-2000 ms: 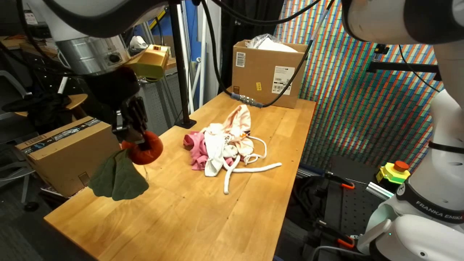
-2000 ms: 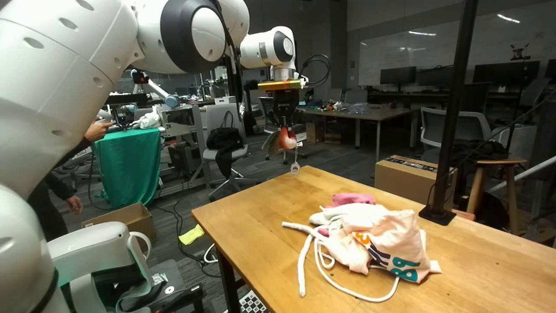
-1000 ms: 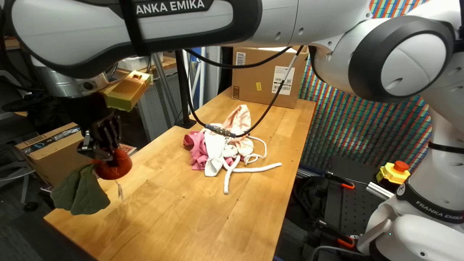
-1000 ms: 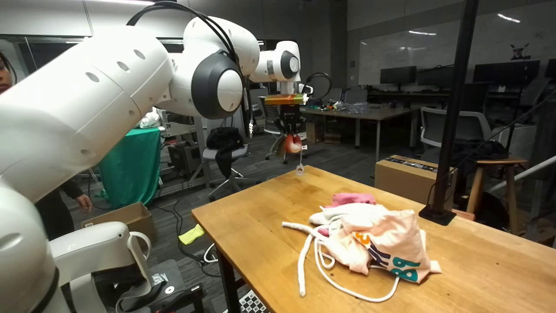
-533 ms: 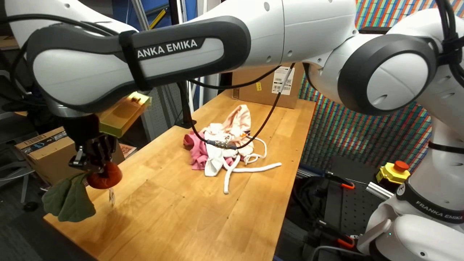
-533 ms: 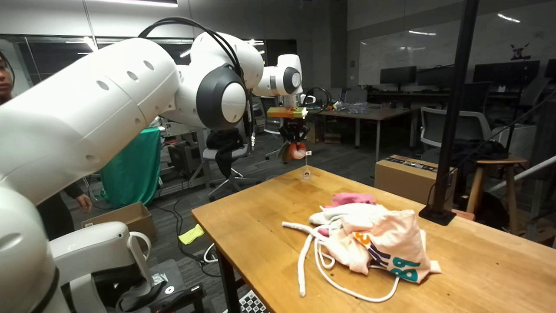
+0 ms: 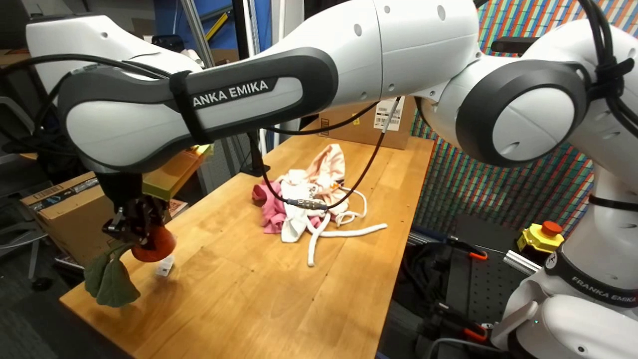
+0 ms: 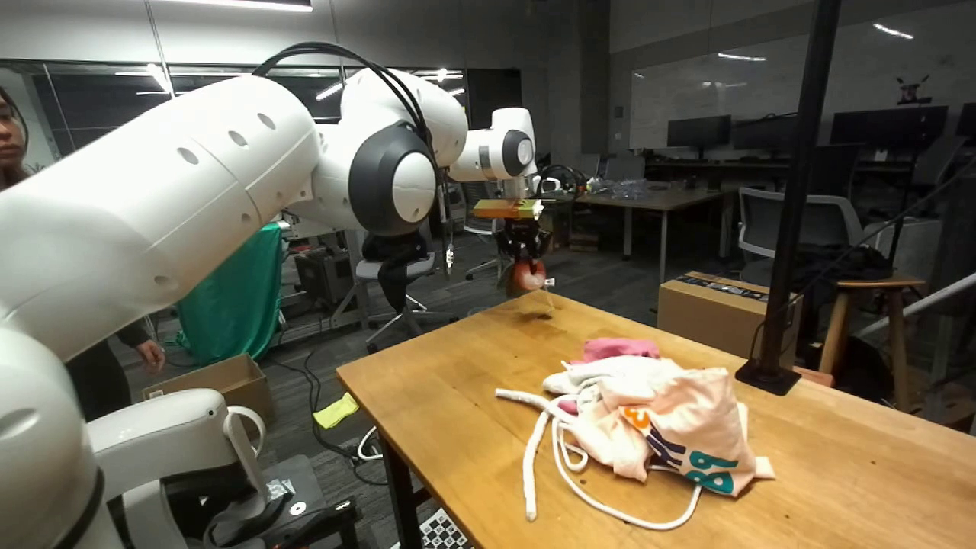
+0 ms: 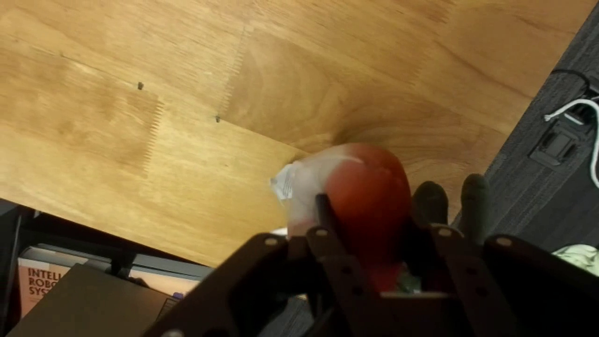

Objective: Separate all the objects on the table

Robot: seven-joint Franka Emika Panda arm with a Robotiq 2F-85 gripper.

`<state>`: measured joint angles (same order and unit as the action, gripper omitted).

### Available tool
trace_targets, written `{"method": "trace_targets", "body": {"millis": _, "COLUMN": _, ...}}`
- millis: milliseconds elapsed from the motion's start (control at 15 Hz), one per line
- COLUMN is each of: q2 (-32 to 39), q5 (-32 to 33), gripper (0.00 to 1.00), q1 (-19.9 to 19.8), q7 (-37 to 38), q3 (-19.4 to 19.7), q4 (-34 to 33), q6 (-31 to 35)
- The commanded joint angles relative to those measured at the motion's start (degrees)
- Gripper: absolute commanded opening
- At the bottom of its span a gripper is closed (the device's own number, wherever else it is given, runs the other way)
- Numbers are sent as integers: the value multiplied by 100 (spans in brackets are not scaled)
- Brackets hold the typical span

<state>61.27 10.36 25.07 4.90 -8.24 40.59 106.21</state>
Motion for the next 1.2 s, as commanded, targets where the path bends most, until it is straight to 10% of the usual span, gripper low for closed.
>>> {"method": "trace_targets", "body": {"millis": 0, "q2": -39, "q5": 19, "gripper": 69, "q1": 3, "q7": 53, "q3": 45, "q4": -86, "q6": -88}}
{"method": "trace_targets", "body": {"millis": 333, "q2": -235, "q5": 24, "gripper": 100, "q1": -70, "q7": 8, "q3": 67, "q4": -41, "q6": -476}}
{"method": "trace_targets", "body": {"millis": 1133, "q2": -1205, "q5": -196, "gripper": 100, "q1": -493, "q7": 355, "q3": 226, "q4": 778, "q6": -1092}}
